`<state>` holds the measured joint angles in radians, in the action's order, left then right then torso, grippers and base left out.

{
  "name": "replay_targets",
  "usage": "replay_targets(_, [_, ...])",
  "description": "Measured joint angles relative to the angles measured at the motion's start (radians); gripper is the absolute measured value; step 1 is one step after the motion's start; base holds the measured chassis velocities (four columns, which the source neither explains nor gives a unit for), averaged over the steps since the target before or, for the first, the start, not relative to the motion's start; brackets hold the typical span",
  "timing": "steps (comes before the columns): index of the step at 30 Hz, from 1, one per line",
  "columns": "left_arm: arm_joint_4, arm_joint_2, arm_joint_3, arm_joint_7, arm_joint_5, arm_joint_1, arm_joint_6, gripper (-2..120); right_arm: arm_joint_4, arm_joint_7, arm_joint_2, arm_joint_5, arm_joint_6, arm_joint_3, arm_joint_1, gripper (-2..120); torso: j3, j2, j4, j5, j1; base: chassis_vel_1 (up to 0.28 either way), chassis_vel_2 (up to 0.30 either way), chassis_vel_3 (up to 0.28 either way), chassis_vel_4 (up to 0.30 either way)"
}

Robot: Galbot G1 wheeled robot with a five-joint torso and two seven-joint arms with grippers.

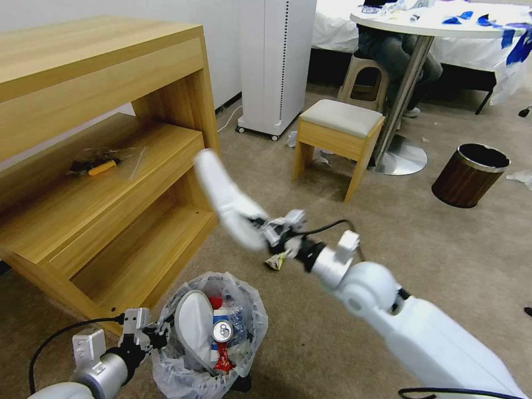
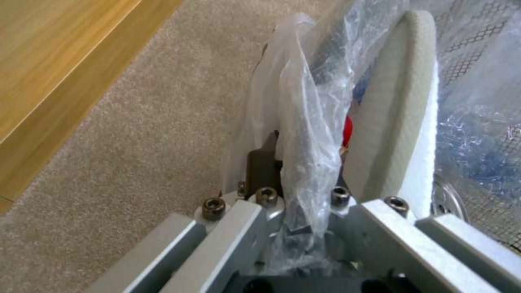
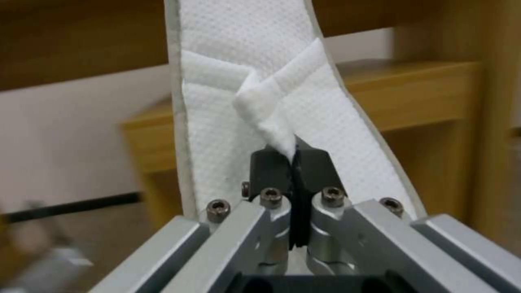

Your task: Pick up the trash bin and place the garbage on the floor into it.

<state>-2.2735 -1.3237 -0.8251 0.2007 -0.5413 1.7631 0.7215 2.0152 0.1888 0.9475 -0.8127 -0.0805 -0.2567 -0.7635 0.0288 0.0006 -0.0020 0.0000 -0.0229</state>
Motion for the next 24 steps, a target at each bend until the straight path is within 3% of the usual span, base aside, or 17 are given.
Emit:
replay_targets(4, [0.000, -0.015, 0.000, -0.001, 0.002, 0.000, 0.000, 0, 0.022, -0.027, 0.021, -0.063, -0.004, -0.126, 0.039, 0, 0.000, 0.000, 0.0001, 0.0000, 0.000, 0.000, 0.000, 0.000, 0.000])
replay_targets(8, [-0.004, -0.021, -0.006, -0.001, 0.002, 0.000, 0.000, 0, 0.055, -0.062, 0.022, -0.115, -0.035, -0.172, 0.020, 0, 0.000, 0.000, 0.0002, 0.0002, 0.000, 0.000, 0.000, 0.000, 0.000])
replay_targets(12, [-0.007, -0.026, -0.011, -0.002, 0.001, 0.001, 0.000, 0, 0.101, -0.055, -0.029, -0.182, -0.080, -0.159, -0.034, 0, 0.000, 0.000, -0.0001, 0.0003, 0.000, 0.000, 0.000, 0.000, 0.000])
replay_targets(16, [-0.003, -0.034, -0.004, -0.002, 0.003, -0.004, 0.000, 0, 0.096, 0.029, -0.070, -0.223, -0.111, -0.116, -0.087, 0, 0.000, 0.000, -0.0002, 0.0002, 0.000, 0.000, 0.000, 0.000, 0.000])
replay_targets(24, [-0.003, -0.035, 0.001, -0.002, 0.006, -0.002, 0.000, 0, -0.021, 0.129, -0.053, -0.205, -0.111, -0.097, -0.088, 0, 0.000, 0.000, -0.0001, 0.0004, 0.000, 0.000, 0.000, 0.000, 0.000])
